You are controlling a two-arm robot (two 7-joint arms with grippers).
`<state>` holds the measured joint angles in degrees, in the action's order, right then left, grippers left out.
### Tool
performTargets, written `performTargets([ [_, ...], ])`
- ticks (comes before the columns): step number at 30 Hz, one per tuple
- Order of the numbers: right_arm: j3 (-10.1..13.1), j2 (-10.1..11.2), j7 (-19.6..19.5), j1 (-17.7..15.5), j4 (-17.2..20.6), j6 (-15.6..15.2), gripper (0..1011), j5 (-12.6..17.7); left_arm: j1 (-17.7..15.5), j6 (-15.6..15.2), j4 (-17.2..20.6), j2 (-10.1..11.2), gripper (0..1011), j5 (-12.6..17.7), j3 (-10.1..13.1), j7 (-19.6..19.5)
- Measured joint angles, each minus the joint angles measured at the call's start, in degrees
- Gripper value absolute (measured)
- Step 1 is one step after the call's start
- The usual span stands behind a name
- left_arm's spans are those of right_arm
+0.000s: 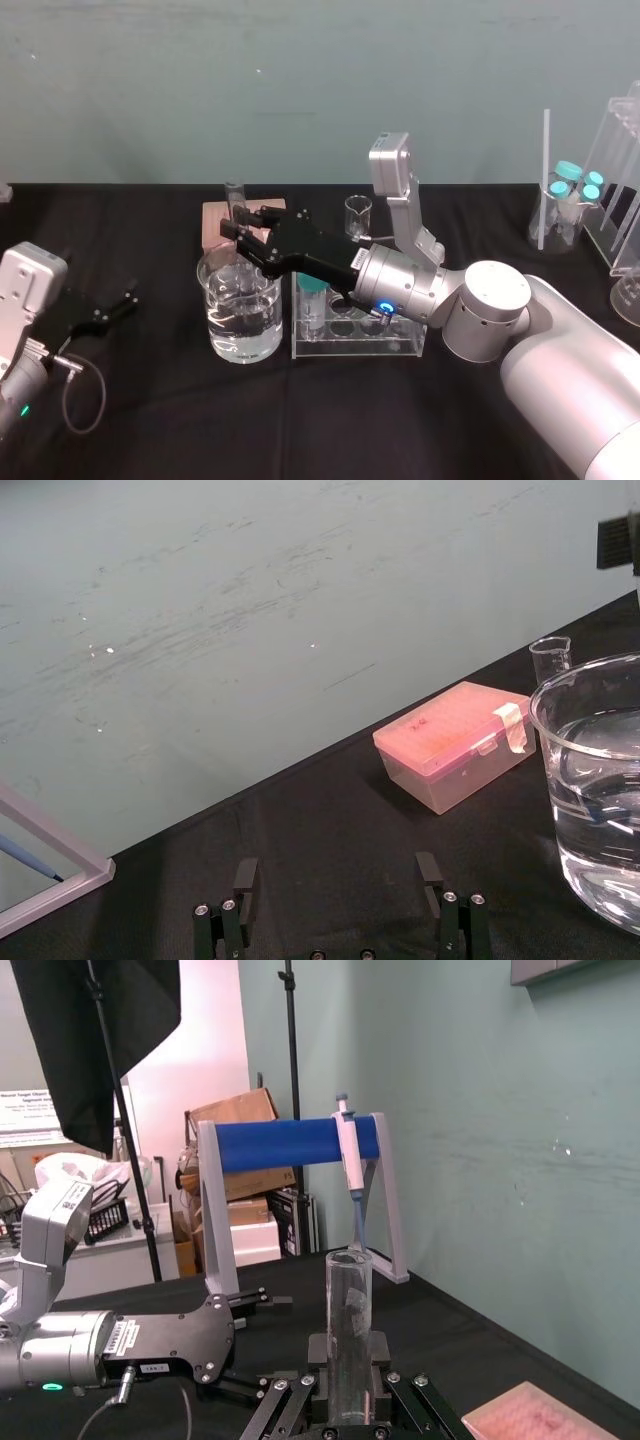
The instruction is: Hold the test tube with one hand and immerse one end into the beaker, then return it to the test tube rack.
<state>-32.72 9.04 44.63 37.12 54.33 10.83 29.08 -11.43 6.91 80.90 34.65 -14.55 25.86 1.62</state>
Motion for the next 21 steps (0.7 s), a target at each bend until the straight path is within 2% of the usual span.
performTargets([
  [8, 0.59, 0.45, -0.1, 0.38, 2.14, 1.28, 226, 0.06, 0.0, 0.0, 0.0, 0.0, 1000, 0.0, 0.0, 0.0],
  [17, 2.47, 2.6, -1.04, 0.18, 9.06, 2.74, 226, 0.98, 0.0, 0.0, 0.0, 0.0, 1000, 0.0, 0.0, 0.0],
  [21, 3.83, 4.39, -2.33, -0.79, 13.82, 3.34, 226, 1.57, 0.0, 0.0, 0.0, 0.0, 1000, 0.0, 0.0, 0.0],
])
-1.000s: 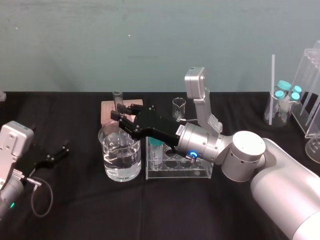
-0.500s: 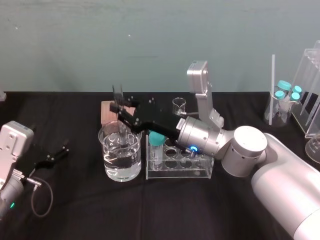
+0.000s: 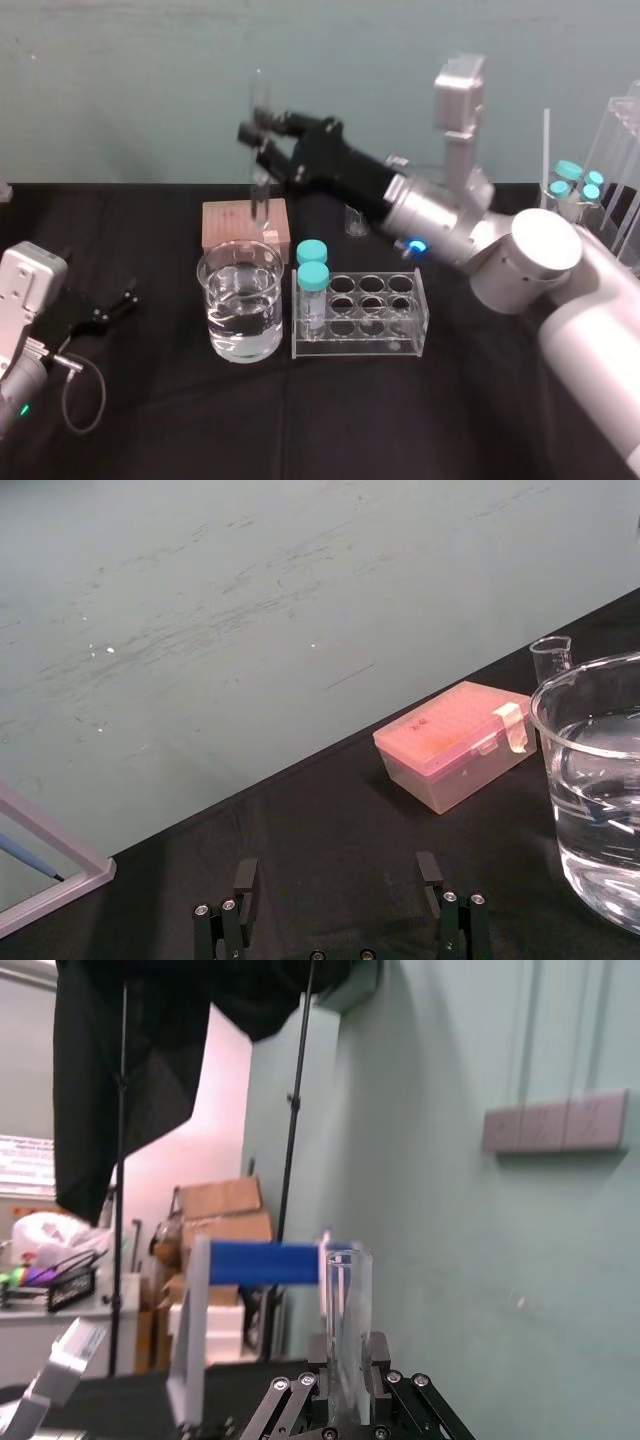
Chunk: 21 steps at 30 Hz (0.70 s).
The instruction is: Hold the test tube with one hand and immerse one end into the beaker, then return it to the test tube rack.
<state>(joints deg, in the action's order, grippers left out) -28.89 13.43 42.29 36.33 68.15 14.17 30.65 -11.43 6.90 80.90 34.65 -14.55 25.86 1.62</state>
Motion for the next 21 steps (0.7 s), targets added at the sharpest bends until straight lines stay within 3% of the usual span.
performTargets([
  [6, 2.83, 2.98, -3.74, -2.33, 6.32, 0.79, 226, 0.09, 0.0, 0.0, 0.0, 0.0, 1000, 0.0, 0.0, 0.0],
  [9, 5.2, 5.15, -7.44, -4.92, 10.22, 0.81, 226, -0.74, 0.0, 0.0, 0.0, 0.0, 1000, 0.0, 0.0, 0.0],
  [16, 8.69, 7.67, -12.95, -10.41, 14.88, -0.29, 226, -2.65, 0.0, 0.0, 0.0, 0.0, 1000, 0.0, 0.0, 0.0],
  [21, 10.39, 8.25, -15.81, -13.85, 15.85, -0.23, 226, -4.37, 0.0, 0.0, 0.0, 0.0, 1000, 0.0, 0.0, 0.0],
])
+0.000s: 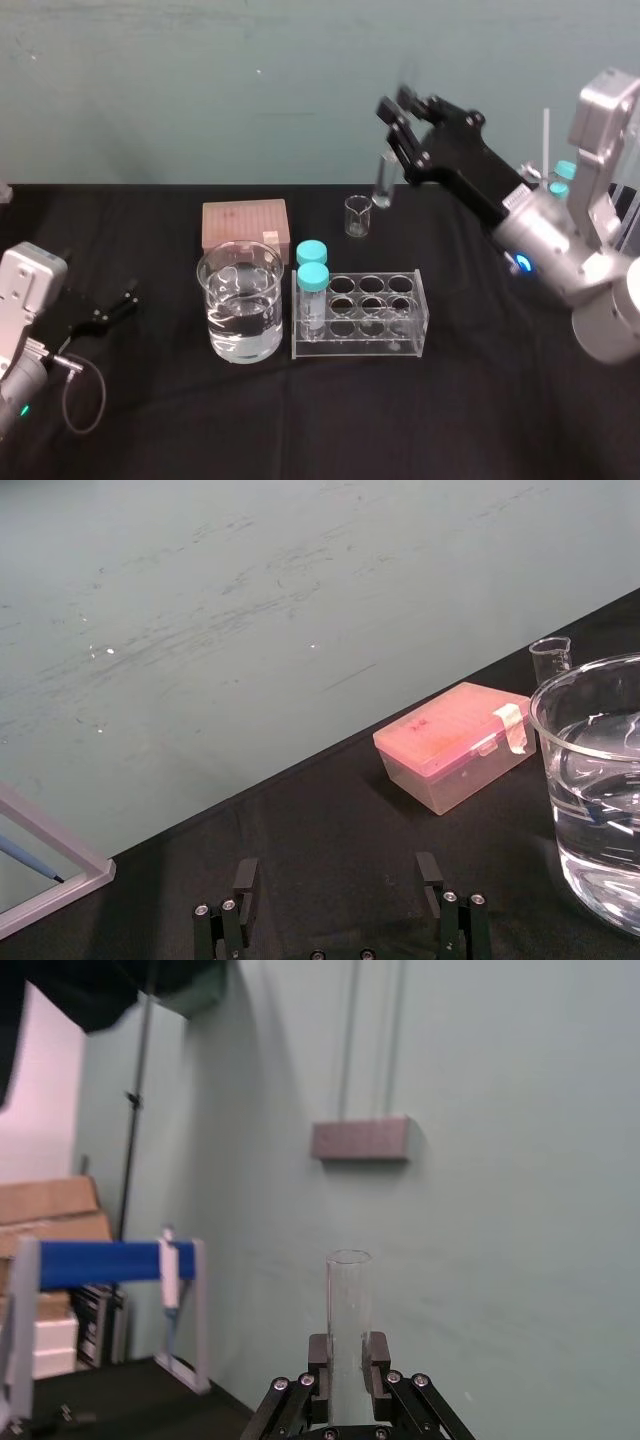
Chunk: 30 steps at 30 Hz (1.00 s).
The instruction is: Hold the test tube with one hand and immerse one end into the beaker, then return it to the test tube rack.
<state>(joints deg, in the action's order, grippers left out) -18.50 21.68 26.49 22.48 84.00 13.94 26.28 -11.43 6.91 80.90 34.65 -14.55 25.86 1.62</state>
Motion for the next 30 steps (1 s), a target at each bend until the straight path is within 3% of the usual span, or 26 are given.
performTargets([
  [8, 1.66, -0.15, -3.33, -4.75, -1.37, -1.16, 226, -2.07, 0.0, 0.0, 0.0, 0.0, 1000, 0.0, 0.0, 0.0],
  [30, 3.14, -1.97, -3.54, -6.56, -4.63, -4.66, 226, -4.69, 0.0, 0.0, 0.0, 0.0, 1000, 0.0, 0.0, 0.0],
])
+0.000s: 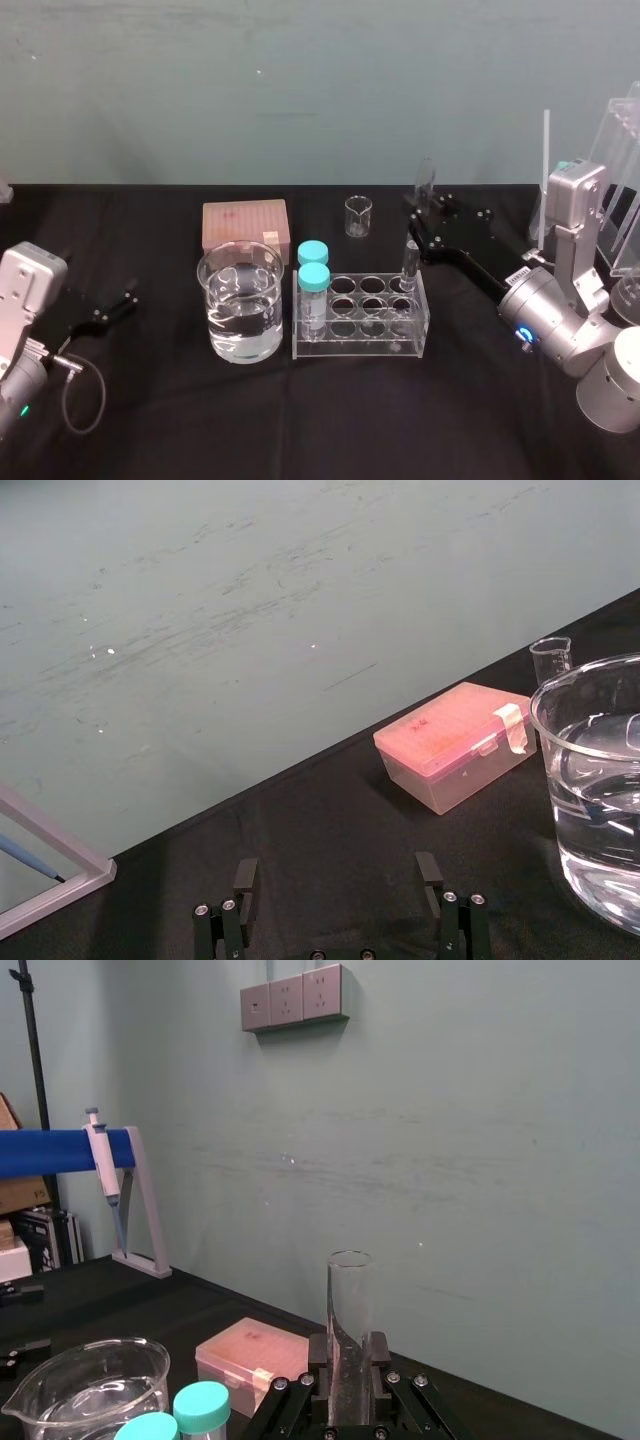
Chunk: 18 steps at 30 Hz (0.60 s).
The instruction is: Hold the test tube with one hand and immerse one end into the beaker, then return it to the test tube rack.
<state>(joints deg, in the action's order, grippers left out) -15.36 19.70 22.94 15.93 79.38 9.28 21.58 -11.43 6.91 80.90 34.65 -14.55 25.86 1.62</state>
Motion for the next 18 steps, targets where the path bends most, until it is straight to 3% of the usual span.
performTargets([
  [18, -0.22, -1.44, 1.53, 1.78, -2.26, 0.12, 226, -0.62, 0.0, 0.0, 0.0, 0.0, 1000, 0.0, 0.0, 0.0],
])
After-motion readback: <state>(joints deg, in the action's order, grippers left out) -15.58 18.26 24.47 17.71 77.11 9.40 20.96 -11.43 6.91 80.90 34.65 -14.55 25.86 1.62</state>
